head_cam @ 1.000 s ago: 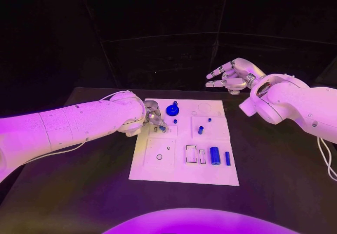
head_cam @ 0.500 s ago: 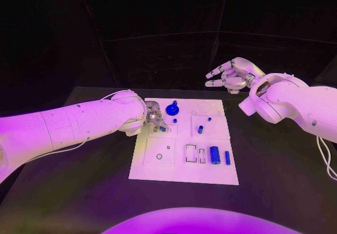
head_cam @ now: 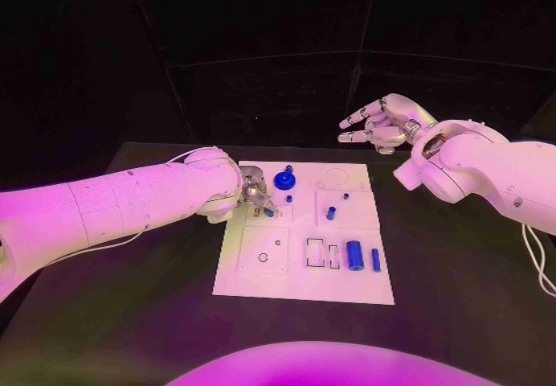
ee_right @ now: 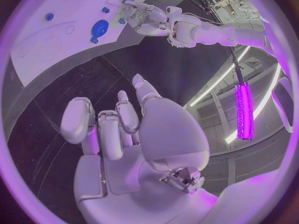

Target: Assemble the parts on the task board

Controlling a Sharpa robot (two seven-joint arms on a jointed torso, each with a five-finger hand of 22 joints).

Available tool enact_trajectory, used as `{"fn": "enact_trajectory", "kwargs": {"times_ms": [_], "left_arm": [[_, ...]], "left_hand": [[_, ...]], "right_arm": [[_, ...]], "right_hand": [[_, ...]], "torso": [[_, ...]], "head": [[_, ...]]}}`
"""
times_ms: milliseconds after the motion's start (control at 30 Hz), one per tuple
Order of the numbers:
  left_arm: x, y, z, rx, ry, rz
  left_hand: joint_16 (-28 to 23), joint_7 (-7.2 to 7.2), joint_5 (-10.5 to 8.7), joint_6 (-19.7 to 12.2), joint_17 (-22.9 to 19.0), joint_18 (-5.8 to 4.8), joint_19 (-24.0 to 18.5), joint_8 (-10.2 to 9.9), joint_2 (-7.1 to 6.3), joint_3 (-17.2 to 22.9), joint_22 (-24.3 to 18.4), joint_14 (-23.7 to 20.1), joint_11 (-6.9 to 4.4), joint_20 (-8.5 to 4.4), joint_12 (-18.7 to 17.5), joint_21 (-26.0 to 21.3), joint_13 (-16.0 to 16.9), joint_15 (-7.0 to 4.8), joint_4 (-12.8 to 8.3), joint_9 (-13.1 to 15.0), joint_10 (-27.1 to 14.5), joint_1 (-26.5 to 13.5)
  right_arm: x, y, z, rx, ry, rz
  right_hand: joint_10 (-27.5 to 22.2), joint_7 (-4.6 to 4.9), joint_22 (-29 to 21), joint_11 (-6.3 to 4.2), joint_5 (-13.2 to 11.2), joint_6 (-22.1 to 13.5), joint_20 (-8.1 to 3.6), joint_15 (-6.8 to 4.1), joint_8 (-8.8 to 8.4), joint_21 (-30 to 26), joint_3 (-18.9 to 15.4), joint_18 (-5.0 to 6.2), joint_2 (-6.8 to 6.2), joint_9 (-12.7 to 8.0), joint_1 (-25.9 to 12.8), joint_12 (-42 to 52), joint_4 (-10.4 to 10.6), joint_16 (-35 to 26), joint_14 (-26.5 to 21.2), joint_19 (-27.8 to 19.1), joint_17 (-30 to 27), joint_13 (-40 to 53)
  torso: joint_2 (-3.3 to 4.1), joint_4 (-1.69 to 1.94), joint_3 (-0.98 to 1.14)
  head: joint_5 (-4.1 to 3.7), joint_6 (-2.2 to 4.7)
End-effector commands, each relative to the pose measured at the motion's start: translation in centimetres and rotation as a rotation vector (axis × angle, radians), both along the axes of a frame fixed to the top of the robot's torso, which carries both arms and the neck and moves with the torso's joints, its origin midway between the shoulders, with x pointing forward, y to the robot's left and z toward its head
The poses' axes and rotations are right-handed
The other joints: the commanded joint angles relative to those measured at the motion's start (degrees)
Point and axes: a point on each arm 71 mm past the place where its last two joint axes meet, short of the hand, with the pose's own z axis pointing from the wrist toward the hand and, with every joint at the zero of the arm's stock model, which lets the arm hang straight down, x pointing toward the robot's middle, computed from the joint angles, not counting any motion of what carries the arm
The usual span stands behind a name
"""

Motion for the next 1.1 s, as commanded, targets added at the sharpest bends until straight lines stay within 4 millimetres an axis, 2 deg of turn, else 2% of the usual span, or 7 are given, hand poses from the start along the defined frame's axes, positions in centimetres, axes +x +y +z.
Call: {"fn": "enact_trajectory", "kwargs": {"times_ms": [33,333,1100], "left_arm": [[-0.21,-0.14,-0.23,0.021,0.025,-0.026],[-0.14,-0.35,-0.28,0.023,0.029,-0.032],[0.22,-0.47,-0.24,0.018,0.014,-0.018]], "left_hand": [[0.17,-0.48,0.44,0.58,15.09,-0.29,0.47,0.45,-0.21,4.56,0.22,6.07,-0.27,-0.23,0.28,0.05,0.15,-0.38,-5.10,0.25,0.28,-1.13],[0.17,-1.24,0.48,2.23,15.09,-0.42,0.88,1.66,-0.49,1.60,0.93,6.07,-0.88,-0.75,1.19,0.35,0.89,-0.92,-2.21,0.67,0.74,-5.67],[0.17,-1.76,0.49,3.27,15.09,-0.62,1.39,2.80,0.01,-0.63,1.90,6.07,-1.32,-1.18,2.54,0.79,2.12,-1.31,0.58,0.97,1.59,-10.03]], "right_arm": [[0.00,0.10,0.13,-0.001,-0.003,0.008],[0.02,0.14,0.13,-0.001,-0.003,0.009],[0.04,0.16,0.12,-0.001,-0.003,0.009]], "right_hand": [[-0.37,0.01,-0.08,0.07,0.27,0.46,-0.04,-0.26,0.19,-0.17,-0.31,0.54,0.17,-0.05,0.09,-0.08,-0.12,-0.25,3.49,-0.39,3.36,-0.08],[-0.37,0.01,-0.08,0.07,0.27,0.46,-0.04,-0.26,0.19,-0.17,-0.31,0.54,0.17,-0.05,0.09,-0.08,-0.12,-0.25,3.49,-0.39,3.36,-0.08],[-0.47,0.01,-0.39,0.07,0.29,0.46,-0.04,-0.26,0.20,-0.33,-0.43,0.60,0.18,-0.06,0.01,-0.24,-0.07,-0.37,3.44,-0.54,3.10,-0.25]], "torso": [[-0.03,-0.01,0.02],[-0.01,-0.06,0.01],[0.00,-0.02,-0.01]], "head": [[-0.17,-0.04],[-0.15,-0.12],[-0.43,-0.26]]}}
